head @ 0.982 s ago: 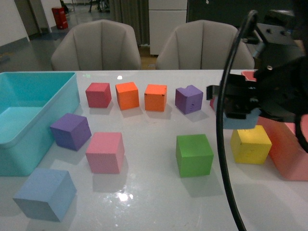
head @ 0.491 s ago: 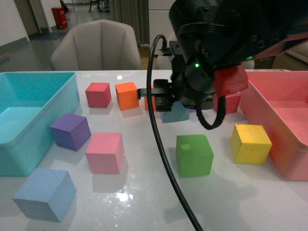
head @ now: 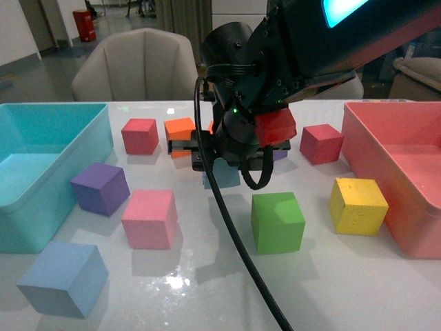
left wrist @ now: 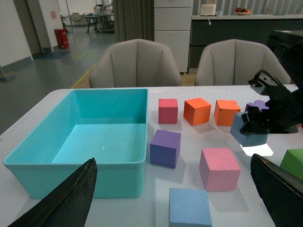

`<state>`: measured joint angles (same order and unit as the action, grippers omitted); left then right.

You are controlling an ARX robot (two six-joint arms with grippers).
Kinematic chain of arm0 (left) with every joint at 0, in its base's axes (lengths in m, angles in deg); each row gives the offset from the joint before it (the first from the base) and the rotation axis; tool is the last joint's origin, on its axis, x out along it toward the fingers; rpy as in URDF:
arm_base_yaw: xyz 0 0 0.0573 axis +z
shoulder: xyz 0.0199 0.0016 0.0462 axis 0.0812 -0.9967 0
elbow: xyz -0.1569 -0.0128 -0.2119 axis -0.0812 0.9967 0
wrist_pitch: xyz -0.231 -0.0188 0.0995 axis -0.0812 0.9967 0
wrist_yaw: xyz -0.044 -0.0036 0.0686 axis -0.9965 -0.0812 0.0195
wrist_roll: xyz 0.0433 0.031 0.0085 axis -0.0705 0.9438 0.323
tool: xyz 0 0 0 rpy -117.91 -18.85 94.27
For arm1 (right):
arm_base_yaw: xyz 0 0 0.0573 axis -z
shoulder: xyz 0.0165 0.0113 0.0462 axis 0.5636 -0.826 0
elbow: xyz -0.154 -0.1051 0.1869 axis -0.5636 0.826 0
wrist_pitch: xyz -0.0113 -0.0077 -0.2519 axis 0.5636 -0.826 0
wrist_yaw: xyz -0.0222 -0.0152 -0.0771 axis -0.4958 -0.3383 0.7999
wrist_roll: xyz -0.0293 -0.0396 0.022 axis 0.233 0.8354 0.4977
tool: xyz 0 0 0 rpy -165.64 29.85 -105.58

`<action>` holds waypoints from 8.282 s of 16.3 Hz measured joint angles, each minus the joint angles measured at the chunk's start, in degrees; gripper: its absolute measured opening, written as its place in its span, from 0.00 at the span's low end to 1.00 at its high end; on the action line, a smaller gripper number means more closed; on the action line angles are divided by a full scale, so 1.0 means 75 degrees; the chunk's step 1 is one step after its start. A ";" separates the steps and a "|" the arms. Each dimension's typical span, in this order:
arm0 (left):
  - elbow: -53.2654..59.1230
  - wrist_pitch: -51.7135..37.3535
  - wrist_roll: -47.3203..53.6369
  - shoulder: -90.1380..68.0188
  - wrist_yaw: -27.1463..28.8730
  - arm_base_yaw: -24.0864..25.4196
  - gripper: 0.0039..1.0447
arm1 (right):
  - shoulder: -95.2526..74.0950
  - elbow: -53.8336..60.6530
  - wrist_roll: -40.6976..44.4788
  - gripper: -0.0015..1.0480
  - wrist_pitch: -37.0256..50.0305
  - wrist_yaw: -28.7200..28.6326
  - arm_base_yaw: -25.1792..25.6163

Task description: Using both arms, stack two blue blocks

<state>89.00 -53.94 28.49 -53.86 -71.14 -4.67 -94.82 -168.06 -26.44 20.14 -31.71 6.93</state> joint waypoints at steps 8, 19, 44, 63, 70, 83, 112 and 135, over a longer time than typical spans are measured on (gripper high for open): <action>0.0000 0.0000 0.0000 0.0000 0.0000 0.0000 0.94 | -0.0560 -0.0423 -0.0679 0.40 -0.0393 -0.0023 0.0058; 0.0000 0.0000 0.0000 0.0000 -0.0003 0.0000 0.94 | -0.0207 -0.0050 -0.0793 0.94 0.0111 0.0079 0.0052; 0.0000 0.0000 0.0000 0.0000 0.0003 0.0000 0.94 | 1.5685 1.3312 0.2366 0.02 0.4132 -0.0184 0.3713; 0.0000 0.0000 0.0000 0.0000 -0.0003 0.0000 0.94 | 1.8616 1.4079 0.2384 0.02 0.2122 -0.0306 0.3652; 0.0000 -0.0003 0.0000 0.0000 -0.0003 0.0000 0.94 | 1.8616 1.4079 0.2387 0.26 0.2124 -0.0306 0.3652; 0.0000 -0.0003 0.0000 0.0000 0.0000 0.0000 0.94 | 1.8616 1.4079 0.2387 0.94 0.2122 -0.0306 0.3652; -0.3010 -0.4537 0.0743 -1.2499 -0.1154 -0.0420 0.94 | 1.8616 1.4079 0.2387 0.94 0.2124 -0.0303 0.3652; -0.3040 -0.4363 0.0723 -1.2899 -0.1040 -0.1043 0.50 | 1.8616 1.4079 0.2387 0.94 0.2124 -0.0306 0.3652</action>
<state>66.20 -86.66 33.91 -150.60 -78.94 -12.49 44.81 -62.47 -8.54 36.07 -34.01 34.32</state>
